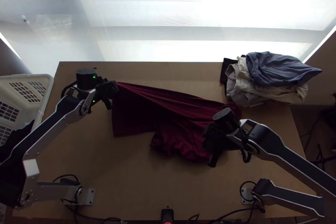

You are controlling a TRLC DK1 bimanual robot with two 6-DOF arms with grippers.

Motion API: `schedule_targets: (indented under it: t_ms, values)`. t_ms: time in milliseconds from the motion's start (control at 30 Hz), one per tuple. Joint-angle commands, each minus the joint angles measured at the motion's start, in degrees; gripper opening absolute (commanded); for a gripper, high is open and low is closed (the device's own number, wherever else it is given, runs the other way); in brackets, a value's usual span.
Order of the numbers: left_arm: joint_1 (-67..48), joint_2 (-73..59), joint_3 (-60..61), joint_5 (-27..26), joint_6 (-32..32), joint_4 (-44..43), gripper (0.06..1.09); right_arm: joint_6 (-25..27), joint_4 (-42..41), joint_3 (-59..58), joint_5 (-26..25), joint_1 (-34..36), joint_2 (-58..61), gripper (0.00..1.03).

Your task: Fold the t-shirt

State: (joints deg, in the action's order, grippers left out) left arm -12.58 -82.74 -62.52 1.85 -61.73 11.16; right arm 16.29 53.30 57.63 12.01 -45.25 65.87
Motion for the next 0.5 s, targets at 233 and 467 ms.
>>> schedule_targets:
  t_ms: [233,467]
  values:
    - [9.9,32.8,8.4,-0.7,9.0,11.9,0.10,-0.9,9.5,0.7,3.6,6.0,-15.1,0.27]
    - [8.0,35.9,13.8,-0.7,8.0,10.7,0.10,-6.5,2.2,-7.5,3.3,1.7,-10.3,0.89]
